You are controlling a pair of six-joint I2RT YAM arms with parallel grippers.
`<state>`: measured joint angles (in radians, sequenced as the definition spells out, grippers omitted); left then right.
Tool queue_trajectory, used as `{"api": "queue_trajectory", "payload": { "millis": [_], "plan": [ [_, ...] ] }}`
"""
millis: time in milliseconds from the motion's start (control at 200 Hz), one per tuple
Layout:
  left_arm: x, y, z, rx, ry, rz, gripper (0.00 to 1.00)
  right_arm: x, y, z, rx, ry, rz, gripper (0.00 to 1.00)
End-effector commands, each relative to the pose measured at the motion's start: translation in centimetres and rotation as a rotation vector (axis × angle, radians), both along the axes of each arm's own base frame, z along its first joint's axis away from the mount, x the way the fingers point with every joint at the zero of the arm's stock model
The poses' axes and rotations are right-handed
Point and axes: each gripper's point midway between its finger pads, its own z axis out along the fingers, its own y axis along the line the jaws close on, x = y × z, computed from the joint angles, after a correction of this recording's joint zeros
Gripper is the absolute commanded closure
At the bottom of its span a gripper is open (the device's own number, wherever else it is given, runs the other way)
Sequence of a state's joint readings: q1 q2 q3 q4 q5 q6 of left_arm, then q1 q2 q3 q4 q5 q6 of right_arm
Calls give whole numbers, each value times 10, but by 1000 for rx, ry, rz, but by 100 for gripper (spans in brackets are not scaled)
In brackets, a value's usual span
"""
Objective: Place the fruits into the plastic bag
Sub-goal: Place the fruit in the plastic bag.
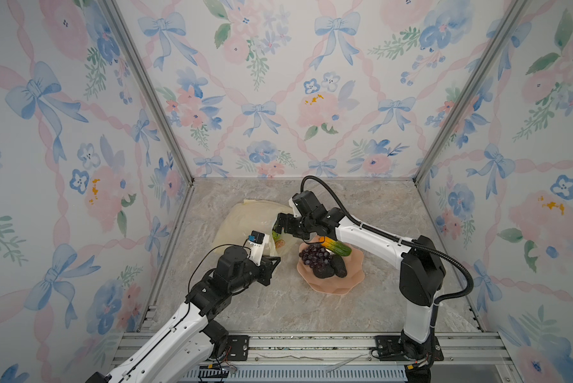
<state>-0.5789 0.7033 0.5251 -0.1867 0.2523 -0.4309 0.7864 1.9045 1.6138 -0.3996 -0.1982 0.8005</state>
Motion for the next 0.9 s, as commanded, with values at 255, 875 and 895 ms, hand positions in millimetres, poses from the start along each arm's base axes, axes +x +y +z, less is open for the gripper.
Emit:
{"api": "queue_trajectory", "payload": {
  "millis": [255,875,895],
  "plan": [
    [3,-8,6,-10,-24,-39,100,71,-66,42,-37,-80,-53,4],
    [23,-2,15,19,-103,-37,100,16,-155,99,-262,-230,-56,1],
    [22,-2,15,19,-106,-35,100,10,-159,98,-270,-224,-54,1]
  ]
}}
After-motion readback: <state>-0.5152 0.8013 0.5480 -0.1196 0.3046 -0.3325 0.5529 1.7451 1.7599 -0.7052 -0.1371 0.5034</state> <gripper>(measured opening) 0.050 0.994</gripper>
